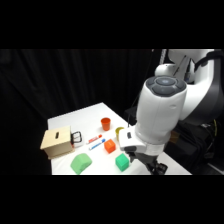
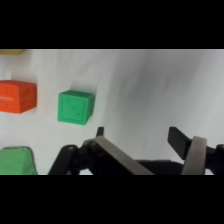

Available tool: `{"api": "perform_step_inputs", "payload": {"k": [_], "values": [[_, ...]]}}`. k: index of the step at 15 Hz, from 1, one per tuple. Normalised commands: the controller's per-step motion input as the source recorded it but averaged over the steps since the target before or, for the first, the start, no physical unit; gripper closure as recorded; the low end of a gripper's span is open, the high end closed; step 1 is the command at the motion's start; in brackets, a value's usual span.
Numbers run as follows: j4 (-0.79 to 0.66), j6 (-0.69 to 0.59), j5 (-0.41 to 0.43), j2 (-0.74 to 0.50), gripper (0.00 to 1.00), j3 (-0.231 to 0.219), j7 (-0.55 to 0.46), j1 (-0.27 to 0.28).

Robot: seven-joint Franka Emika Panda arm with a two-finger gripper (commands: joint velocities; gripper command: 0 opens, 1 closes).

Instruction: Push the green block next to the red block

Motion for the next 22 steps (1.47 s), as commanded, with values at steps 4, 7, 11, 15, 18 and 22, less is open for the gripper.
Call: {"api": "perform_step_inputs", "payload": {"k": [4,7,11,15,18,22], "values": [[0.13,0.27,-0.085,0.26,0.00,-0.100,0.14,0.139],[0.11,0.20,-0.054,0.20,0.00,-0.125,0.11,0.138],[0.08,0.17,-0.072,0.11,0.00,-0.158,0.11,0.128],[-0.01,0.13,-0.066,-0.01,0.00,-0.159,0.05,0.015],[-0.06,0.12,-0.013,-0.05,0.00,-0.081,-0.04,-0.107],[-0.06,0.12,0.045,-0.03,0.00,-0.016,-0.12,-0.150]]}}
